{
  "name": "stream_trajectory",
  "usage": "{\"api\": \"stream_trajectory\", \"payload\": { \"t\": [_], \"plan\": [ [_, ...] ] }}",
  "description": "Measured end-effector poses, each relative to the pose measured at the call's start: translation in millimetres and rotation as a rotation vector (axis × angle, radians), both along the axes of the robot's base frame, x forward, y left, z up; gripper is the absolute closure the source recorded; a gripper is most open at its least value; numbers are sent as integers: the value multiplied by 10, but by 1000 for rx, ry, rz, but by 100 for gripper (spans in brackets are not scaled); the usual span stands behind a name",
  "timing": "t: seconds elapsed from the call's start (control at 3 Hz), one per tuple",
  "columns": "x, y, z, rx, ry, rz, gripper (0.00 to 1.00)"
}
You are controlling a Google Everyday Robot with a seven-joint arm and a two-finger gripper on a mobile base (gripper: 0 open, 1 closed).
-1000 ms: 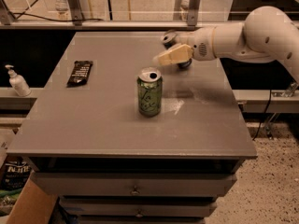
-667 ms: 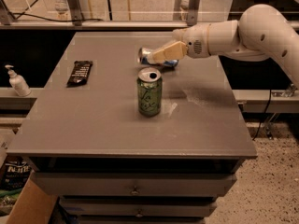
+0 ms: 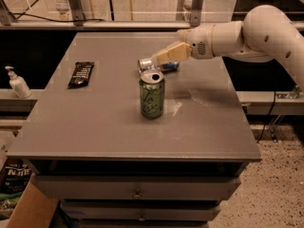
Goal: Knock redbull can over
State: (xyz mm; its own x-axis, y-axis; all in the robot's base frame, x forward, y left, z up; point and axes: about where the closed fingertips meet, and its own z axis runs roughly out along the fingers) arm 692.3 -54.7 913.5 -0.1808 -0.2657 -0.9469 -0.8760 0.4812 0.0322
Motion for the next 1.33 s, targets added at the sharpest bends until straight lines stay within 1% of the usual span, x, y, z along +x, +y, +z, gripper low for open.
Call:
{"api": "stream_trajectory", "payload": {
  "t": [0.33, 0.67, 1.0, 1.33],
  "plan": [
    [162, -257, -76, -18, -8, -34, 0],
    [344, -647, -111, -35, -19, -91, 0],
    [444, -1049, -134, -49, -24, -145, 0],
    [445, -1432, -103, -49, -30, -184, 0]
  ]
}}
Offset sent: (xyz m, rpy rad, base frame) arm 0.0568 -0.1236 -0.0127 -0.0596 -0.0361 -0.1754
